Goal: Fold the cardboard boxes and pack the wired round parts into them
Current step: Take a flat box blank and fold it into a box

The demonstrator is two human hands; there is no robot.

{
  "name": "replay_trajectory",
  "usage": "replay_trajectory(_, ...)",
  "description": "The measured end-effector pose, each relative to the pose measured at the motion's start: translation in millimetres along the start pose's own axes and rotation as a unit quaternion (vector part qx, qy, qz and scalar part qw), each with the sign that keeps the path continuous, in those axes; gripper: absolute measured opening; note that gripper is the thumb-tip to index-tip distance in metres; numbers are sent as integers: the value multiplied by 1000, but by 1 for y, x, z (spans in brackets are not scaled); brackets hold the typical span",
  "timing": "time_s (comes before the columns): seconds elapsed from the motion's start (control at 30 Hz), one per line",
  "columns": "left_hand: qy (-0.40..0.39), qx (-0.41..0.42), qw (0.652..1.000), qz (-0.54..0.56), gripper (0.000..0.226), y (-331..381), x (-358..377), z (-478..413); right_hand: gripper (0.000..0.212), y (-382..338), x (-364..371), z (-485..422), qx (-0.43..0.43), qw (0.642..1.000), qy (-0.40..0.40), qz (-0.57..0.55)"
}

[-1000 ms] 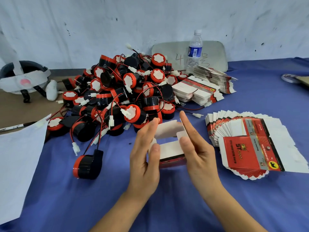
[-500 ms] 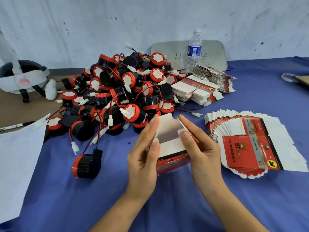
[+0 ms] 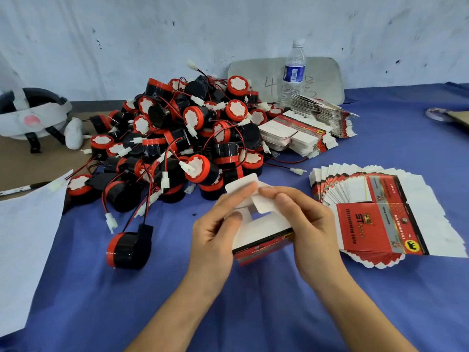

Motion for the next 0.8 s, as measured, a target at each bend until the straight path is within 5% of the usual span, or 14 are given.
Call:
replay_trajectory(0.2, -12, 79, 997, 5, 83, 3, -7, -3, 36, 0, -4, -5, 78, 993, -73, -45)
replay_trajectory(0.33, -67, 97, 992, -45, 77, 1, -9, -6, 39, -8, -10, -10, 89, 973, -209, -27)
replay_trajectory(0.43, -73, 135, 983, -102, 68, -2, -3, -2, 33, -7, -8, -9, 95, 984, -140, -56)
replay_trajectory(0.5, -4, 126, 989, -82, 65, -5, -1, 3, 27, -6, -6, -11, 122, 981, -66, -138)
replay_trajectory(0.63, 122, -86, 988, 27, 68, -14, 4, 8, 27, -8, -9, -16, 160, 943, 87, -278)
replay_trajectory(0.7, 68, -232, 962, 124, 67, -20, 9, 8, 29, -9, -9, -15, 159, 938, 107, -290)
replay_trajectory(0.8, 0, -299, 939, 168, 41, -25, 9, 3, 30, -6, -11, -15, 150, 937, 96, -300)
Point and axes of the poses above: each hand's wrist, its own z-axis away from the middle knuckle, its own x-axis out of the palm, y = z × x, the point moved 1 cm from there along -z, towards the middle knuckle, and after that the axes turned 9 degrees about y, right-handed, at the moved point
